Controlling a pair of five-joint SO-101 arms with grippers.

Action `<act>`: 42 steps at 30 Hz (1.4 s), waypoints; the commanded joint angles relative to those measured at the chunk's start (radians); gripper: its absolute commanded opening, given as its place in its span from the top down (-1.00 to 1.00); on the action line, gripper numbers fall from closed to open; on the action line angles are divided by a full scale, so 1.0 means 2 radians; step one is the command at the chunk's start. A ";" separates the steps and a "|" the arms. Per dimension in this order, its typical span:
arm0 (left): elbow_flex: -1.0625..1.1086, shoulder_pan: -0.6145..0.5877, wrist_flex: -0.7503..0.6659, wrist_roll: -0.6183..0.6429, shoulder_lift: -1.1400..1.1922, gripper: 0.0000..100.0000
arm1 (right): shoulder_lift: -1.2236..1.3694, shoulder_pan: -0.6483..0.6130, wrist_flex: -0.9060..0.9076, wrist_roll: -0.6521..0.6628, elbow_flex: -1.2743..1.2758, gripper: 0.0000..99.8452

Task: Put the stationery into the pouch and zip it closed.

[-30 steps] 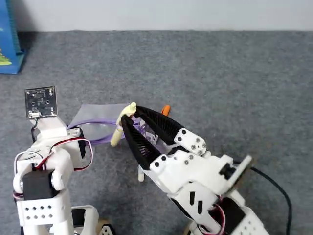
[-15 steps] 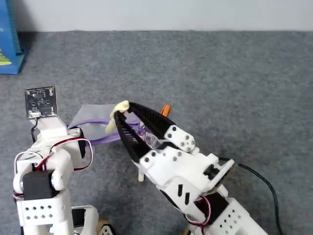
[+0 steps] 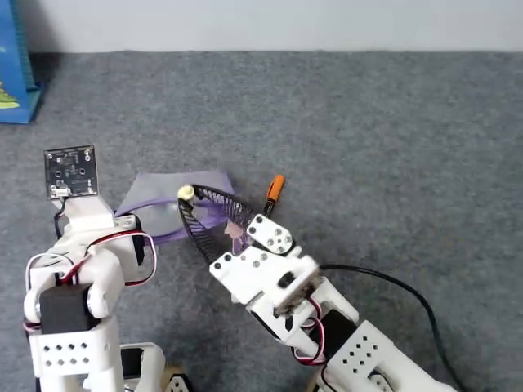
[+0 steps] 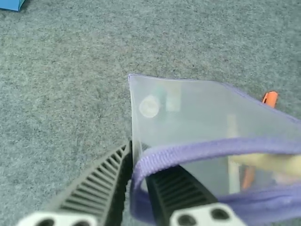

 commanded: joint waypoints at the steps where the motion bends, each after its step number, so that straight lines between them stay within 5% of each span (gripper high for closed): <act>1: -0.003 0.000 -0.002 0.002 0.000 0.98 | 0.002 -0.003 0.002 0.035 0.005 0.87; 8: -0.003 0.000 -0.002 0.002 0.000 0.98 | -0.046 -0.029 0.158 0.022 -0.040 0.59; 13: -0.003 0.000 -0.002 0.002 0.000 0.98 | -0.079 0.020 0.373 -0.130 -0.145 0.63; 17: -0.003 0.000 -0.002 0.002 0.000 0.98 | -0.081 0.053 0.479 -0.183 -0.204 0.64; 28: -0.003 -0.001 -0.002 0.002 0.000 0.98 | -0.081 0.067 0.570 -0.243 -0.266 0.66; 33: -0.003 -0.001 -0.002 0.002 0.000 0.98 | -0.082 0.058 0.589 -0.243 -0.267 0.99; 35: -0.003 -0.001 -0.002 0.002 0.000 0.98 | -0.079 0.057 0.589 -0.243 -0.263 0.95; 42: -0.004 -0.001 -0.001 0.002 0.000 0.98 | -0.078 -0.023 0.574 -0.242 -0.216 0.98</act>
